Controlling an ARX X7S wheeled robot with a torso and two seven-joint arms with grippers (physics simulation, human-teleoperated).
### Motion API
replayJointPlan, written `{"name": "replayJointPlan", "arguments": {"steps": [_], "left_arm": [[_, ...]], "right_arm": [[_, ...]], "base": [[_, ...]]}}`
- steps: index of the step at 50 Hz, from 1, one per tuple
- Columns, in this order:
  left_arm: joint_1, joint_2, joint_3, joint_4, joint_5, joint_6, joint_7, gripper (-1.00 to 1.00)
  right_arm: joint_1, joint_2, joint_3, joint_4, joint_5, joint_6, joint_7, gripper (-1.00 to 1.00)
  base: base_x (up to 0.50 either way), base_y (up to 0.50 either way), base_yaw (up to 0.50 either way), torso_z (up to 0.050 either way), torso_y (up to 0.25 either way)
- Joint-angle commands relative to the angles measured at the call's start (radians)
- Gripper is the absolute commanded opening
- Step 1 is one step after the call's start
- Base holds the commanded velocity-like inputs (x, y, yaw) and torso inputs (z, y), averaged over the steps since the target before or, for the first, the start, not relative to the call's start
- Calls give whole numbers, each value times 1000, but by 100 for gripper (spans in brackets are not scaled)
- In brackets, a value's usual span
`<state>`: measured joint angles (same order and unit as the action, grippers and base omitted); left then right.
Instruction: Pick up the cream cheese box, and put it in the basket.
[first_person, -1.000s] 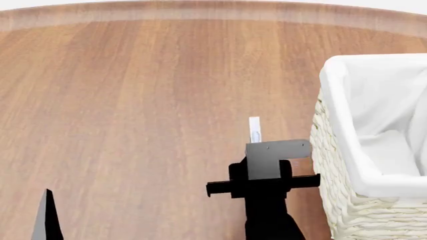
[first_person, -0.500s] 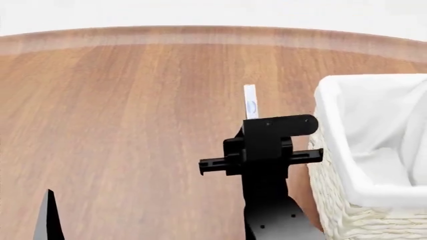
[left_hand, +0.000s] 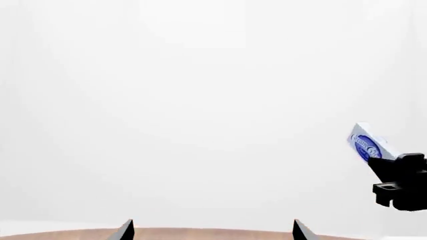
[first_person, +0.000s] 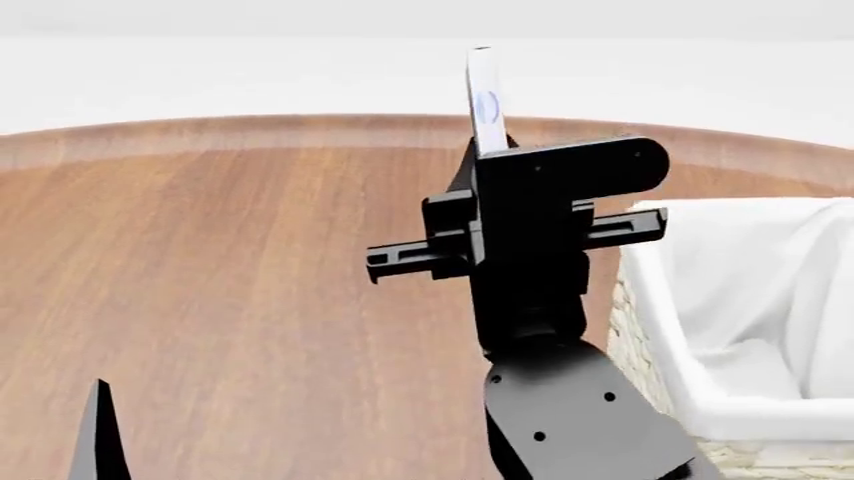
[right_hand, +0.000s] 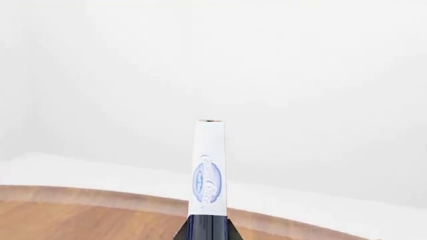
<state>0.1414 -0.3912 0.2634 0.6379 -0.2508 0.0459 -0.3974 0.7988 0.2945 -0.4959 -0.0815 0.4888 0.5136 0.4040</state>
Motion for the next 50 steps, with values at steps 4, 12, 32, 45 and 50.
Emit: {"name": "replayJointPlan", "arguments": {"steps": [4,12,32,45,50], "left_arm": [[2,-4,1,5,3,2,-7,100],[3,-7,0,7,5,7,-10,100],[-7,-14,0,1,-6,3,-11,100],[-8,-15,0,-1,-2,9,-17,100],[-14,-14,-4,-19,-4,20,-15,100]], "right_arm": [[64,71,51,-242,40,147,43,-100],[53,156,122,-283,85,167,27,-100],[41,339,291,-210,152,177,-38,-100],[176,330,258,48,174,216,-172,-100],[289,347,202,184,145,256,-257,-100]], "base": [[0,0,0,0,0],[0,0,0,0,0],[0,0,0,0,86],[0,0,0,0,0],[0,0,0,0,0]]}}
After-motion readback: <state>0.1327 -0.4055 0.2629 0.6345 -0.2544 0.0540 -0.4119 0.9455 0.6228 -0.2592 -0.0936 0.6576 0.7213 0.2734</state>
